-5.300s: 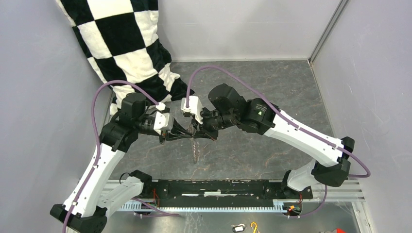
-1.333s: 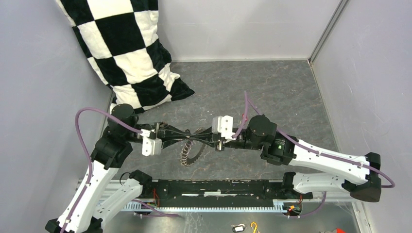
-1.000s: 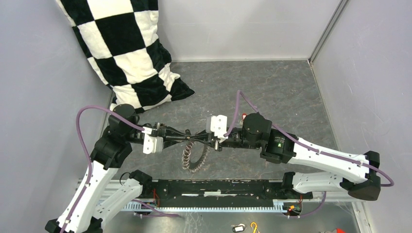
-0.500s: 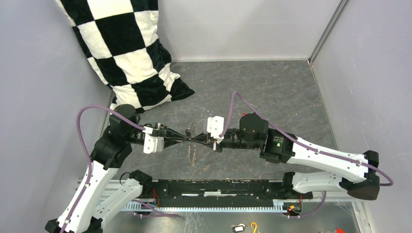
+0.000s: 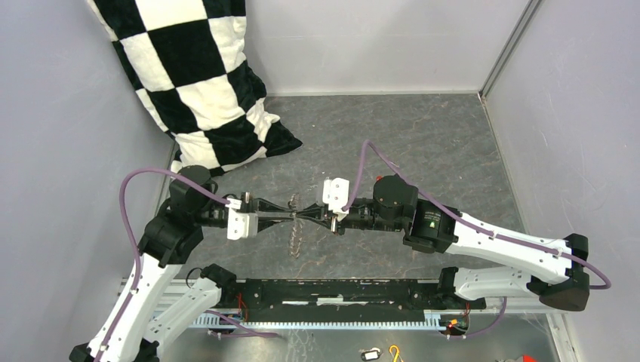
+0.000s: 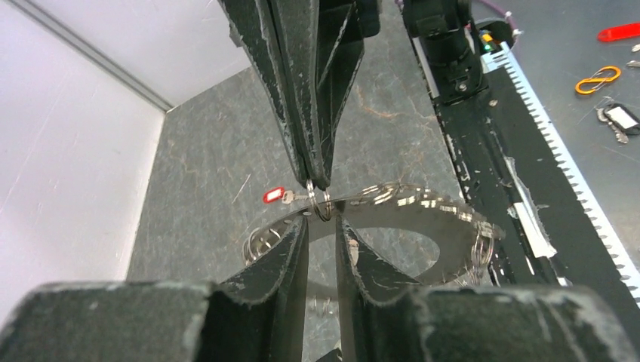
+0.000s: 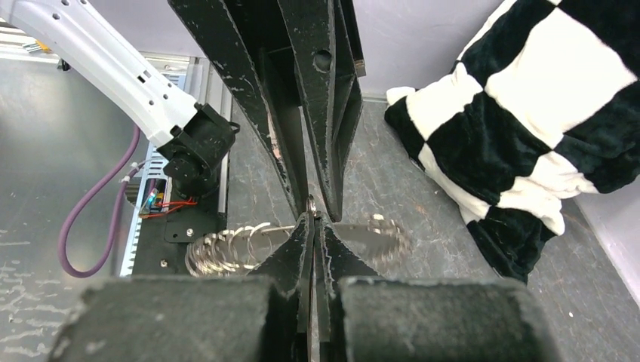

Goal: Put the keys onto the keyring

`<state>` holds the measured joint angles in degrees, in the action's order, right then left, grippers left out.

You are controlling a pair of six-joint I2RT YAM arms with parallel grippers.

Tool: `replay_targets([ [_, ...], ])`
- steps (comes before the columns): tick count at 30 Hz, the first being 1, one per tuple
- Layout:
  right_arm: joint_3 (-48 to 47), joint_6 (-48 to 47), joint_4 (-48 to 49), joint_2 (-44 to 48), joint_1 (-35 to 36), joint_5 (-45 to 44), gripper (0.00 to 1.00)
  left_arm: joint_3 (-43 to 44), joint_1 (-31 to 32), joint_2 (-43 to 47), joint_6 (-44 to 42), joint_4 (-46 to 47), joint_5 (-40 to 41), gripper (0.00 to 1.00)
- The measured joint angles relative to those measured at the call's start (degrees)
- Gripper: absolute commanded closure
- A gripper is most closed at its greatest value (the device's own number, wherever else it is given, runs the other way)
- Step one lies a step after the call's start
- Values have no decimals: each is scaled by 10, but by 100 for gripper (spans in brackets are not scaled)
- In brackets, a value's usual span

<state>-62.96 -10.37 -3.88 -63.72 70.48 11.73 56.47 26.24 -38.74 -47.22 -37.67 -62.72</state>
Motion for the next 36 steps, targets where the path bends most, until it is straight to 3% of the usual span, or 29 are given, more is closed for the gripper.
replay_targets([
  [8, 0, 0, 4, 0, -1, 2, 99, 0, 0, -12, 29, 8, 38, 74],
  [18, 0, 1, 4, 0, -1, 2, 99, 19, 0, -24, 79, 4, 10, 76],
  [29, 0, 1, 5, 0, 0, -3, 99, 45, 0, -41, -15, -128, 8, 72],
  [36, 0, 5, 5, 0, 0, -3, 99, 41, 0, -38, -23, -112, 15, 71],
])
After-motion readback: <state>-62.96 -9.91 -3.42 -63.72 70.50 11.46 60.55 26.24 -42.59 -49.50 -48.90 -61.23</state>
